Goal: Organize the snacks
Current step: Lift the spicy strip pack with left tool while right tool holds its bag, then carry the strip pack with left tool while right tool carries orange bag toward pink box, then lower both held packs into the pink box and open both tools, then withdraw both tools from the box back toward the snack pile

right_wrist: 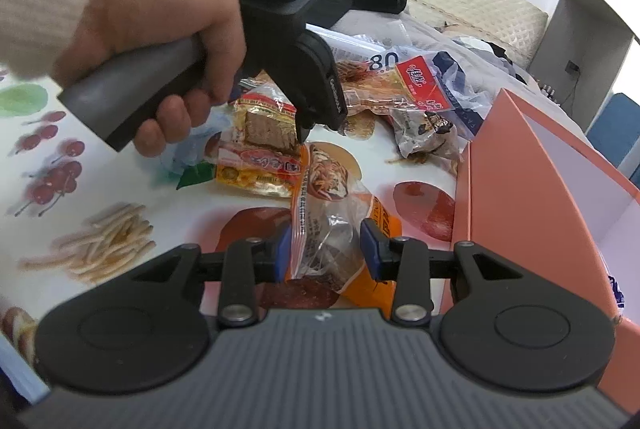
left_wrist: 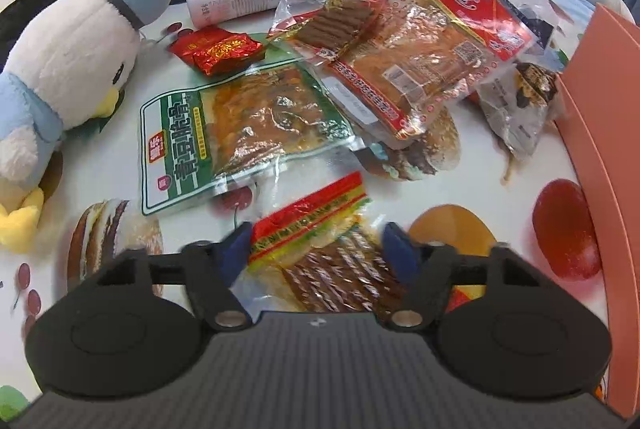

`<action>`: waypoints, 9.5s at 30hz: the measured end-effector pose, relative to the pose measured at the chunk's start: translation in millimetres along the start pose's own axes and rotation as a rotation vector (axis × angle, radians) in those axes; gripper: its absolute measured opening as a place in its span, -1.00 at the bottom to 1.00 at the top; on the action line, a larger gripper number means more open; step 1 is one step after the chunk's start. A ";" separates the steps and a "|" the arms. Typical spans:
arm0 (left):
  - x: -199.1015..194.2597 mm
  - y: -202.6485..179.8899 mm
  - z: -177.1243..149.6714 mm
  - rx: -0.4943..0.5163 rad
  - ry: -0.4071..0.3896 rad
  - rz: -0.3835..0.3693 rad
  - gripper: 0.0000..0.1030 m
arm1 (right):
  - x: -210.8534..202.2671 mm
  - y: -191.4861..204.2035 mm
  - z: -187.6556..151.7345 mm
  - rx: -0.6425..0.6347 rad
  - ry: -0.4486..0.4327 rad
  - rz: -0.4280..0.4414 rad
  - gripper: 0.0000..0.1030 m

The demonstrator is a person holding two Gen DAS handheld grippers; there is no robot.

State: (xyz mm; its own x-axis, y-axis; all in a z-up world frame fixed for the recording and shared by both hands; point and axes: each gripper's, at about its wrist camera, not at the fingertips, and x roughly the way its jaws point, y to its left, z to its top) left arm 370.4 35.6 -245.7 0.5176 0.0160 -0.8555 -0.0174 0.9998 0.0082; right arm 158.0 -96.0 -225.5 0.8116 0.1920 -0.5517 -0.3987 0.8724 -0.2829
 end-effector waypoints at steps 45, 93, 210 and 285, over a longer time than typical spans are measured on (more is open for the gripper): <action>-125.4 61.1 -173.1 -0.190 -0.035 -0.002 0.09 | -57.5 8.3 1.0 0.110 -0.030 0.174 0.80; -176.3 54.4 -181.4 -0.275 -0.125 -0.149 -0.93 | -46.3 -33.4 6.7 0.309 0.065 0.224 0.04; -331.2 -89.4 -141.3 -0.005 -0.368 -0.317 -0.21 | -207.2 -168.9 -0.2 0.536 -0.179 0.051 0.49; 24.1 63.3 31.5 -0.104 -0.151 -0.095 0.36 | 138.4 -64.9 72.3 0.401 0.058 -0.231 0.16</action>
State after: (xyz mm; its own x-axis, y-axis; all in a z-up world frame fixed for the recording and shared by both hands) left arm 408.8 99.6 -249.5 0.6436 -0.0687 -0.7623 -0.0471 0.9905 -0.1291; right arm 327.1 -93.5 -226.8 0.8297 -0.0431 -0.5566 -0.0045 0.9965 -0.0839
